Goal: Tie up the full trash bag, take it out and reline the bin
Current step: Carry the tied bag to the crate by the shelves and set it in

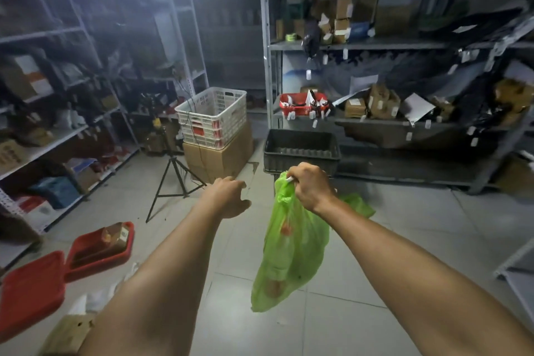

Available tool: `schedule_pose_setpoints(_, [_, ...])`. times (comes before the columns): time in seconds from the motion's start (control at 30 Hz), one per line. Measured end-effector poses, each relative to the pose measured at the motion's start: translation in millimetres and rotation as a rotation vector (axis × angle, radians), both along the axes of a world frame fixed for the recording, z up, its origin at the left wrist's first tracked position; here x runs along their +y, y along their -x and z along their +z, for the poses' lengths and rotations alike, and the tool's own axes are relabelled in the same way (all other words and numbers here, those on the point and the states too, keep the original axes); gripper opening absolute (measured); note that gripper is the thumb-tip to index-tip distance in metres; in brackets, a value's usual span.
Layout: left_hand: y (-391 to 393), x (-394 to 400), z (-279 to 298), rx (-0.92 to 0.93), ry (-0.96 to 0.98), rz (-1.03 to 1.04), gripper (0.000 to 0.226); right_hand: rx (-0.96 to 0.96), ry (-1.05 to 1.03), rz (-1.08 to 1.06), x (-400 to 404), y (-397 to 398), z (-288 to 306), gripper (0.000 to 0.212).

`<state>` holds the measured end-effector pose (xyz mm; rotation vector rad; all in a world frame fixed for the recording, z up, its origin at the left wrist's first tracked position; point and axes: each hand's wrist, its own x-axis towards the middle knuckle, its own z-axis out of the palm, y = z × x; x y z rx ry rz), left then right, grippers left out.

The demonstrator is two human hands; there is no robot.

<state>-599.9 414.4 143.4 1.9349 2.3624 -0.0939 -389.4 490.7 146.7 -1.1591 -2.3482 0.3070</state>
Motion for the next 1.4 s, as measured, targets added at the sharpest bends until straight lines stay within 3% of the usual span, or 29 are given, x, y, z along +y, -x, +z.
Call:
schedule_pose_setpoints(0.4, [-3.7, 170.6, -27.6, -0.039, 0.060, -0.078, 0.060, -0.056, 0.046, -0.126, 148.9, -24.6, -30.0, 0.023])
schedule_pose_setpoints(0.87, [53.1, 415.0, -34.9, -0.084, 0.101, -0.165, 0.051, -0.076, 0.072, -0.225, 372.4, 22.6, -40.2, 0.031])
schedule_pose_setpoints(1.13, [70.6, 534.6, -47.2, -0.068, 0.152, -0.085, 0.045, -0.023, 0.076, -0.155, 514.4, 48.7, -43.8, 0.034])
schedule_pose_setpoints(1.4, [68.6, 650.3, -47.9, -0.082, 0.144, 0.031, 0.056, -0.030, 0.106, -0.036, 660.2, 69.7, -52.3, 0.031])
